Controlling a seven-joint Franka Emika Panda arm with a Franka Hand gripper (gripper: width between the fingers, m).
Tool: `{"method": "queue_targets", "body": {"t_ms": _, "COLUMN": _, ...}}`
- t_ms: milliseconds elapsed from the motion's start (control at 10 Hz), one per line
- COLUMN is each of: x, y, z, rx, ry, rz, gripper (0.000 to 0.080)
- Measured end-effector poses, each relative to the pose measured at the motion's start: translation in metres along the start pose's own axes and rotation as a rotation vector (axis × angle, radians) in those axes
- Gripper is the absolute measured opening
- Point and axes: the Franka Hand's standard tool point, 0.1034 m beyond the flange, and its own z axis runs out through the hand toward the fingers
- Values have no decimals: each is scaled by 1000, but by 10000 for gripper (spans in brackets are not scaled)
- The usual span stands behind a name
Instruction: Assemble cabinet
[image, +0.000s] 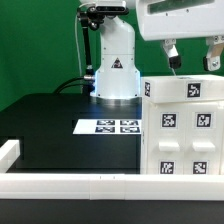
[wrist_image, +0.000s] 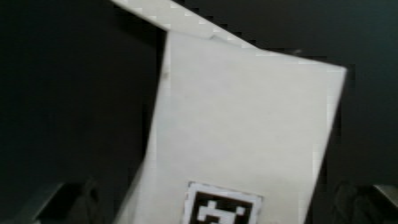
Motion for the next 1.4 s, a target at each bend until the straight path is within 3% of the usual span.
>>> {"method": "queue_targets", "body": {"t_ms": 200, "x": -1, "y": 0, "z": 0, "rx": -5, "ry": 0, "rz": -139, "gripper": 649}}
{"method": "queue_targets", "body": {"t_ms": 300, "x": -4, "y": 1, "z": -2, "rx": -49, "ry": -2, "rz": -330, "gripper": 649}}
{"method": "queue_targets", "body": {"t_ms": 600, "x": -13, "y": -8, "z": 1, "rx": -89, "ry": -9, "rz": -740, "gripper": 649}}
{"method": "queue_targets", "body": {"t_ms": 1000, "x": -10, "y": -7, "z": 1, "rx": -101, "ry": -14, "rz": -1018, "gripper": 649}}
{"method": "queue_targets", "body": {"t_ms": 1300, "x": -13, "y": -12, "z": -2, "rx": -178, "ry": -11, "rz": -1518, "gripper": 649}}
{"method": "queue_targets", "body": {"t_ms": 1400, "x": -14, "y": -12, "z": -2, "rx": -188, "ry": -21, "rz": -1634, "gripper": 649}}
